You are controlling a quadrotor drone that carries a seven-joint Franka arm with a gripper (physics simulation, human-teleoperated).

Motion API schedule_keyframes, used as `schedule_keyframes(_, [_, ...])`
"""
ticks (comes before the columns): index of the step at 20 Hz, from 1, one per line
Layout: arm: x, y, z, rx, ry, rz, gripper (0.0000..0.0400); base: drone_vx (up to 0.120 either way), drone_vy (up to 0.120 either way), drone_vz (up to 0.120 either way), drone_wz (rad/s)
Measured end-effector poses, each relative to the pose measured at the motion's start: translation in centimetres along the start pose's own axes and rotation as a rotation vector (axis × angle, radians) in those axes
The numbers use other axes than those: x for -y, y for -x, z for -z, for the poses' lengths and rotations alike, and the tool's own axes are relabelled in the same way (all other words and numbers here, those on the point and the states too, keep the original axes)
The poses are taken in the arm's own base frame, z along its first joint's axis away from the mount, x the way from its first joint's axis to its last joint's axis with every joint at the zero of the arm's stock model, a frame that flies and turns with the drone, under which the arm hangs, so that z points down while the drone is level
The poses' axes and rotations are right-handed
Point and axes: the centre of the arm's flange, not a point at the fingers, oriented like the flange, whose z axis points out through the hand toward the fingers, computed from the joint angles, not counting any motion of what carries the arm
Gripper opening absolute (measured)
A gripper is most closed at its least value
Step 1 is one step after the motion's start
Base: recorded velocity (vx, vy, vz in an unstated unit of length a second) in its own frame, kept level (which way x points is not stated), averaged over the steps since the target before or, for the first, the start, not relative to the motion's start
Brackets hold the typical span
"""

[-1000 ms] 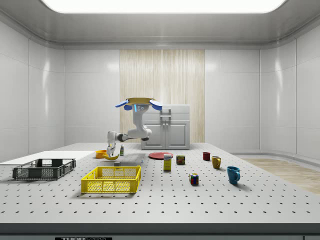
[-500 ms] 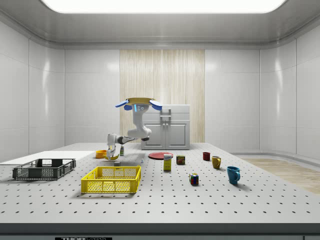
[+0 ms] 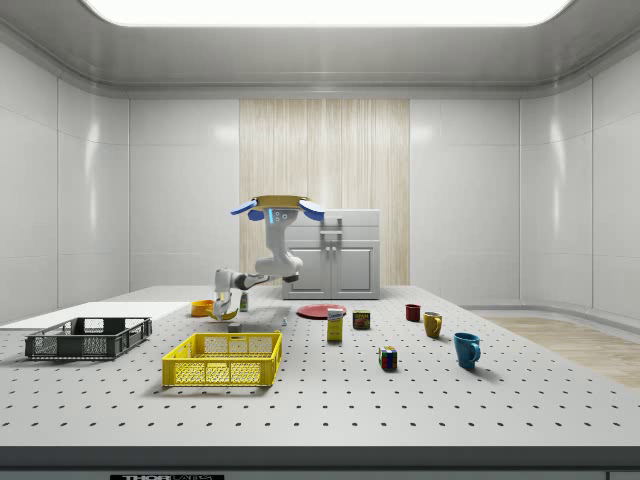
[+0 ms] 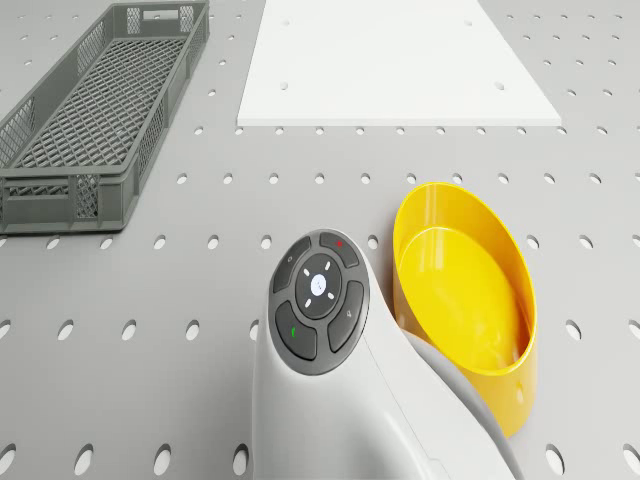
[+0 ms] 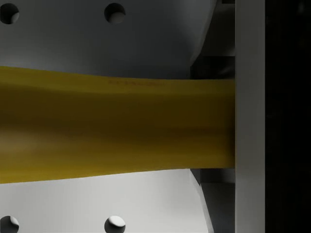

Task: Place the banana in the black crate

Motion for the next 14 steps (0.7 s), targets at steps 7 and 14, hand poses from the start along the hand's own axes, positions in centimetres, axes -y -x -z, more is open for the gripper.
schedule_keyframes(7, [0.0,0.0,1.4,-0.004,0.002,-0.013,0.0195,0.000,0.000,0.000,0.000])
schedule_keyframes(14, [0.0,0.0,3.5,-0.005,0.002,-0.014,0.0198,0.046,0.051,0.109,0.000])
